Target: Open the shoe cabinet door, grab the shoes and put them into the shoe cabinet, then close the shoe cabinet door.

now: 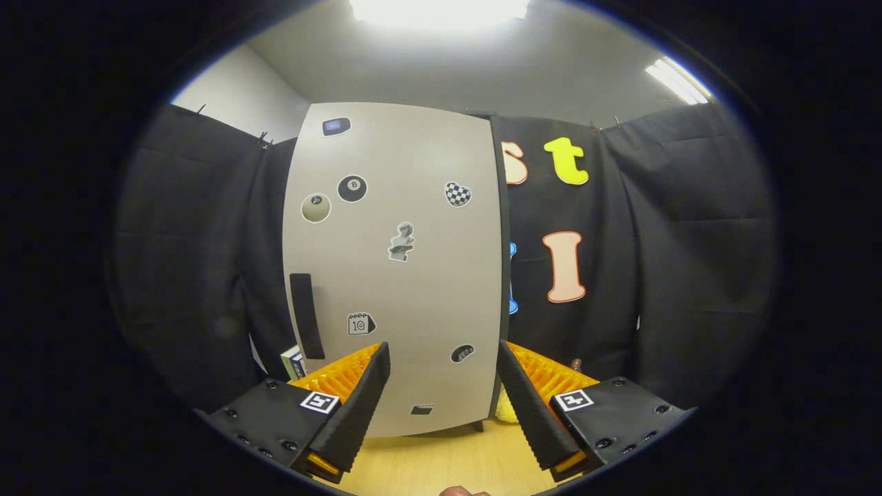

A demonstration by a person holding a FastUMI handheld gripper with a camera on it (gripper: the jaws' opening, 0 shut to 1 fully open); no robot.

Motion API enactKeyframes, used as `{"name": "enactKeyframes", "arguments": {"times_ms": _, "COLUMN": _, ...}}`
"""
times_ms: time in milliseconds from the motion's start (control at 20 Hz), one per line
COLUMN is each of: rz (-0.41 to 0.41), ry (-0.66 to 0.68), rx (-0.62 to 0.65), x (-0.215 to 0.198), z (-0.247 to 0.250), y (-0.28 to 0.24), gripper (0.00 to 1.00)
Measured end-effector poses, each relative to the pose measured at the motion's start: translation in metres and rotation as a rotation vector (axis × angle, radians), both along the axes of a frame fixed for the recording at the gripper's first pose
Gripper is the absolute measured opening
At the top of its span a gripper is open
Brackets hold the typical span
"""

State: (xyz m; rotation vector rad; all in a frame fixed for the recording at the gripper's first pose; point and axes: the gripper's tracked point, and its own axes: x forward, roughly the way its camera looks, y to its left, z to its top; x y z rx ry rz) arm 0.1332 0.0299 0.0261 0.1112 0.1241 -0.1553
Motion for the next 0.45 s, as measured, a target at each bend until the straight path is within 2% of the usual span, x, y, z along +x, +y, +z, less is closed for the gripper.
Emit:
{"name": "enactKeyframes", "arguments": {"times_ms": 150, "rz": -0.064, "ry": -0.014, "rx": -0.020, "x": -0.029, "z": 0.001, "y": -0.017, "gripper": 0.97}}
{"name": "enactKeyframes", "arguments": {"times_ms": 450, "rz": -0.163, "ry": 0.041, "rx": -0.053, "x": -0.078, "z": -0.019, "y": -0.052, "gripper": 0.97}}
